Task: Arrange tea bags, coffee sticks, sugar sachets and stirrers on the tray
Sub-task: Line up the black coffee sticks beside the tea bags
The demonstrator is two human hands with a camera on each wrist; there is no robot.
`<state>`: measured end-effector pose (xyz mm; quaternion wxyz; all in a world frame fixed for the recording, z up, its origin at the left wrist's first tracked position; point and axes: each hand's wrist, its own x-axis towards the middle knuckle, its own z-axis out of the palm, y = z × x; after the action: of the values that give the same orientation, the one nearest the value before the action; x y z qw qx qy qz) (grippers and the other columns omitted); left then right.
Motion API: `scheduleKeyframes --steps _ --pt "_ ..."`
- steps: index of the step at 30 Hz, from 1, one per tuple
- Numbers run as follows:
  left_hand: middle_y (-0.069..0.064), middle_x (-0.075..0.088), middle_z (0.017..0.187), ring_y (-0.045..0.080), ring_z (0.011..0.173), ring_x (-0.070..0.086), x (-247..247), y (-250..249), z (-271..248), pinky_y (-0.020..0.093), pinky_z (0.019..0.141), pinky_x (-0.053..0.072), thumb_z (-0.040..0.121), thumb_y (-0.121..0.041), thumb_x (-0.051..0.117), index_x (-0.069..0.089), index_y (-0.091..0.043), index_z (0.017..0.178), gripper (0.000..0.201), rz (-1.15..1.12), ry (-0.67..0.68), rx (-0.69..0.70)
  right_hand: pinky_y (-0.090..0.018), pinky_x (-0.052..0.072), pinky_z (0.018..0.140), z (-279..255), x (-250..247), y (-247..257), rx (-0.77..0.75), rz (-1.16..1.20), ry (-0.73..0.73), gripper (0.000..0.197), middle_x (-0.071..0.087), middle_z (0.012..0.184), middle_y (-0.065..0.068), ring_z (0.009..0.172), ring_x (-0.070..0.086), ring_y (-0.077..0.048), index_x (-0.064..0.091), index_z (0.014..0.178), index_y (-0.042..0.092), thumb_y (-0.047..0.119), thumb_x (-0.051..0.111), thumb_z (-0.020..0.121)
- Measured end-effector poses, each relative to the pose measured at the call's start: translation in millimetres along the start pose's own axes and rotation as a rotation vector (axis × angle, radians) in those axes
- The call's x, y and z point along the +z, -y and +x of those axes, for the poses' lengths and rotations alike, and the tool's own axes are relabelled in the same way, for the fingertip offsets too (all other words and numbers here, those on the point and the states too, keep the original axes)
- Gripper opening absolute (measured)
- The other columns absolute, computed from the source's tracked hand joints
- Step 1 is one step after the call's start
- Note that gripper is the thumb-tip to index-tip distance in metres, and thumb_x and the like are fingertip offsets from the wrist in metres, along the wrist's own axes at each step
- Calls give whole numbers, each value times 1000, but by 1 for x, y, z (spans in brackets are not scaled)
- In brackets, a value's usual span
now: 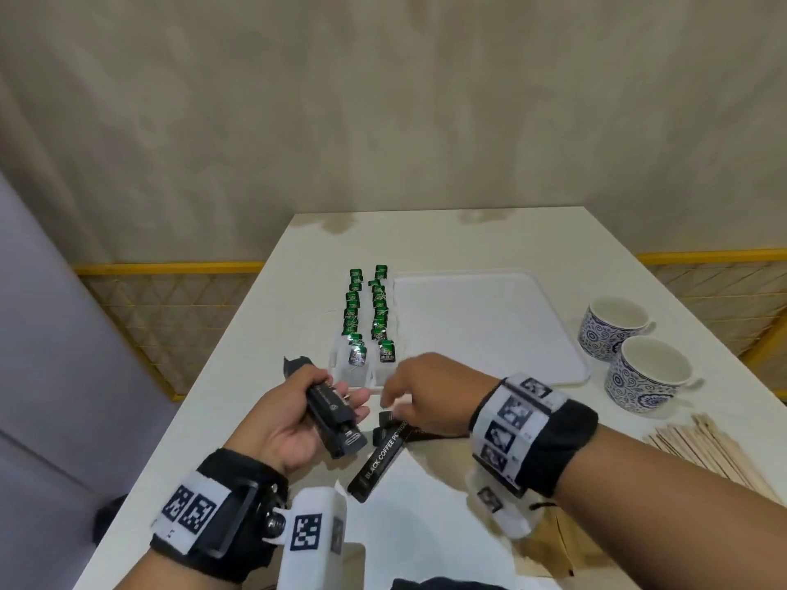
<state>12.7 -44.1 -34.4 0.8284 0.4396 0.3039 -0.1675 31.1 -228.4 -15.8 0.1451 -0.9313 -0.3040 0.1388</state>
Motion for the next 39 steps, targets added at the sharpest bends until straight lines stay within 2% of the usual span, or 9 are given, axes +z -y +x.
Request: scheduleKeyframes --steps 4,9,15,21,23,25,29,33,39 --pt "13 56 61 25 44 64 -3 -3 -4 49 52 57 93 -13 55 54 -1 79 18 -17 -48 23 -35 48 72 1 22 -7 -97 -424 141 27 62 99 0 97 53 -24 66 113 29 28 67 86" --pt "9 55 52 19 40 57 -2 -4 -9 41 54 59 92 -15 57 54 -4 75 21 -10 -39 27 -30 39 63 4 29 -11 -109 -401 89 21 60 100 -4 96 56 -27 66 111 22 21 57 92" --pt "9 55 53 20 41 57 -2 -4 -13 39 53 60 92 -16 57 55 -4 75 20 1 -28 31 -28 38 60 0 -1 -10 46 -334 44 12 56 84 -3 80 56 -24 65 97 14 12 54 93" --pt "10 56 55 21 42 57 -4 -3 -16 43 58 59 92 -15 57 55 -4 77 19 3 -20 35 -23 28 46 -9 -18 -26 203 -562 152 17 50 79 -4 63 48 -21 64 97 8 3 50 91" --pt "10 56 56 21 43 57 -2 -3 -17 42 59 59 92 -16 57 56 -4 76 20 11 -16 34 -23 29 46 -9 -15 -28 226 -578 200 15 48 77 -3 61 47 -18 64 98 9 7 51 92" --pt "10 56 56 21 43 57 -1 -3 -18 44 59 58 92 -16 57 56 -4 76 20 17 -14 36 -24 35 50 -10 -12 -31 232 -543 198 14 54 82 -2 68 53 -19 63 95 10 23 59 91" --pt "11 56 57 21 43 58 -2 -4 -20 45 60 58 91 -16 58 56 -4 77 19 18 -5 36 -24 46 55 -9 -6 -33 243 -471 221 50 63 79 2 67 60 -17 64 87 13 59 73 69" --pt "10 54 56 21 41 56 0 -2 -21 42 57 58 92 -17 56 55 -5 76 20 19 10 36 -29 51 65 -3 -1 -30 197 -494 205 59 63 93 0 80 63 -19 63 100 14 62 72 69" --pt "10 54 57 21 41 56 -2 -2 -22 41 56 59 93 -17 56 55 -6 76 20 16 15 42 -22 38 48 2 -7 -18 161 -514 314 47 54 71 1 66 53 -18 62 88 12 57 70 77"
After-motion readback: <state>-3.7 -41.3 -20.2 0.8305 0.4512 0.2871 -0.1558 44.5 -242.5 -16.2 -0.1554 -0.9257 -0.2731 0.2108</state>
